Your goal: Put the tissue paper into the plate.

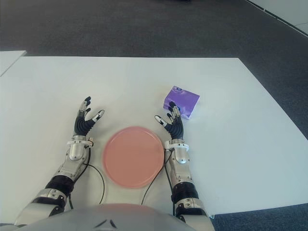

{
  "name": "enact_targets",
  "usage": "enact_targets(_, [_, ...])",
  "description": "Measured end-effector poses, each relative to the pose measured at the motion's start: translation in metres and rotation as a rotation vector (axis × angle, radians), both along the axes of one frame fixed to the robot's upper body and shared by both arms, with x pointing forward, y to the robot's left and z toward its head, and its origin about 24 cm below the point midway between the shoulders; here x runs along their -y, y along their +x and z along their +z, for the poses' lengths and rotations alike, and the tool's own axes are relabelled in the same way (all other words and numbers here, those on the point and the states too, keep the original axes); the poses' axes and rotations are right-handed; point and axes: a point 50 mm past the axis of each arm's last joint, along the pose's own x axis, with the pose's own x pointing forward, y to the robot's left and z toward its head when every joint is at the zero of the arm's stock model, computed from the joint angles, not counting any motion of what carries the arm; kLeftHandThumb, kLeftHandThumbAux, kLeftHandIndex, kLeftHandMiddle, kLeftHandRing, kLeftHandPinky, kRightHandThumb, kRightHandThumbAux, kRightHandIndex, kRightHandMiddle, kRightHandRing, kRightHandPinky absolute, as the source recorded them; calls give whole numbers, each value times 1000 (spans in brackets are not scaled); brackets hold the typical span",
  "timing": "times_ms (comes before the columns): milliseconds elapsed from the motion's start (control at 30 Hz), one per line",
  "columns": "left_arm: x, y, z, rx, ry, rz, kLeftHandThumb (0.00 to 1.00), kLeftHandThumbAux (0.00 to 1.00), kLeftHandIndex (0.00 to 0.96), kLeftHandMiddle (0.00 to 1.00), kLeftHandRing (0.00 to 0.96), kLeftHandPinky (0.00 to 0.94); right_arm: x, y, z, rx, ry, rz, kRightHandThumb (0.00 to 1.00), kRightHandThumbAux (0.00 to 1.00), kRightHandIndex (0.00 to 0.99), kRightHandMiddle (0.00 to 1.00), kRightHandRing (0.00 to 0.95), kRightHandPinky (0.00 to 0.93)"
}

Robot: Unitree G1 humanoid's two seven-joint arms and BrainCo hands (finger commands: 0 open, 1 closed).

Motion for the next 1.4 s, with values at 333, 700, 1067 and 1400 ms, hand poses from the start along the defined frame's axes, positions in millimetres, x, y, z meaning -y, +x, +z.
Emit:
enact_targets(333, [1, 0, -1, -10, 1, 5, 4, 577, 0, 0, 0, 0, 1, 0, 0, -9, 2, -5, 54, 773, 16, 0, 0, 21])
enact_targets(700, [1, 0, -2, -21, 1, 8, 2, 585, 0, 0, 0, 0, 4, -6, 1, -11, -17, -23, 52, 791, 20, 2, 0, 31])
enact_targets(1067, [2, 0, -2, -19, 5, 7, 0, 596, 0, 0, 0, 0, 9, -11, 6, 4, -40, -29, 29, 798, 22, 5, 0, 36])
enact_targets(1400, [3, 1, -2, -19, 17, 12, 1, 592, 0, 0, 0, 0, 20, -29, 29, 63, -79, -47, 28, 783, 29, 10, 5, 54])
